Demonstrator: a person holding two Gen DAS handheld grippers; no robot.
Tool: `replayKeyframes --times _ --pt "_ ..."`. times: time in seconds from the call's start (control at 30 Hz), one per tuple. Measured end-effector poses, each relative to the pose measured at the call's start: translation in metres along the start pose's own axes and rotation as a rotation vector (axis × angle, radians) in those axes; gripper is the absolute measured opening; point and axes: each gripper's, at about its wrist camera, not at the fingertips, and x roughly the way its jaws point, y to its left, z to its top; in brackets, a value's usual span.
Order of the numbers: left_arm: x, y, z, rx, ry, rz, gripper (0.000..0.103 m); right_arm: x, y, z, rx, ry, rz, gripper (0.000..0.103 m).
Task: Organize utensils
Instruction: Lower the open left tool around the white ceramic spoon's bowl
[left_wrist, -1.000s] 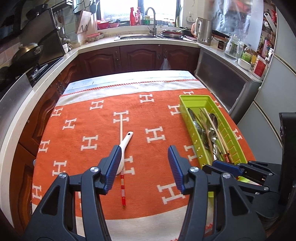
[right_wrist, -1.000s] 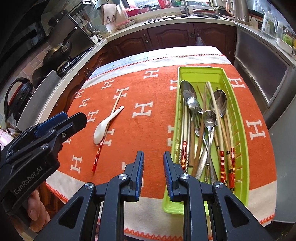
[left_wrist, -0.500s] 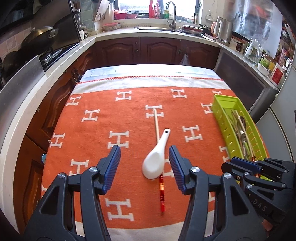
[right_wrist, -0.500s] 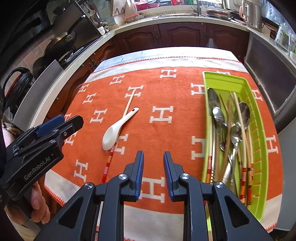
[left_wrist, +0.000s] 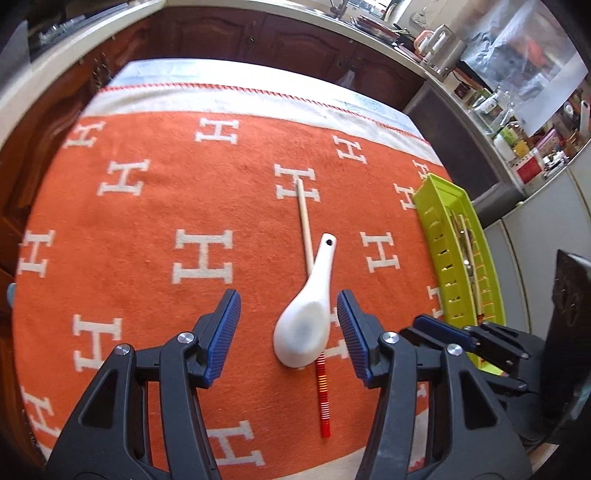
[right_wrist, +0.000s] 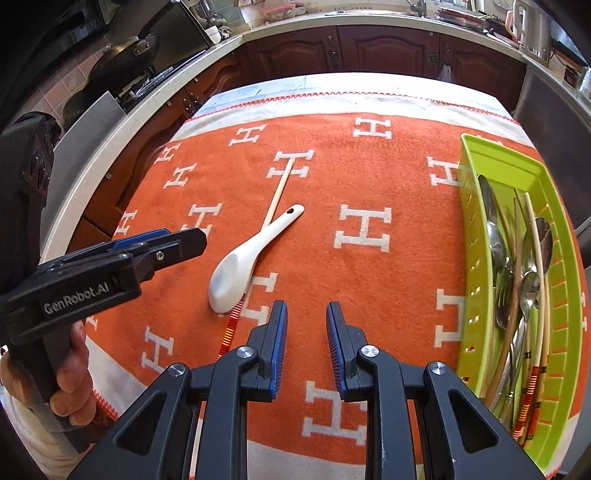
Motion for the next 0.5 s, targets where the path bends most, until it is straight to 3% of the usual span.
replayKeyframes --times 0.17,0.37,0.5 --pt "0.024 0.001 0.009 -0.006 0.056 -0.096 0.051 0.013 -0.003 0.004 0.007 0.016 -0.005 0.022" --pt "0.053 -0.002 0.009 0.011 0.106 -0.078 0.051 0.029 -0.002 0.007 0.014 0.033 -0.004 0.022" --pt "0.061 -0.008 0.011 0.048 0.082 -0.081 0.052 0.035 -0.004 0.008 0.019 0.042 -0.003 0.022"
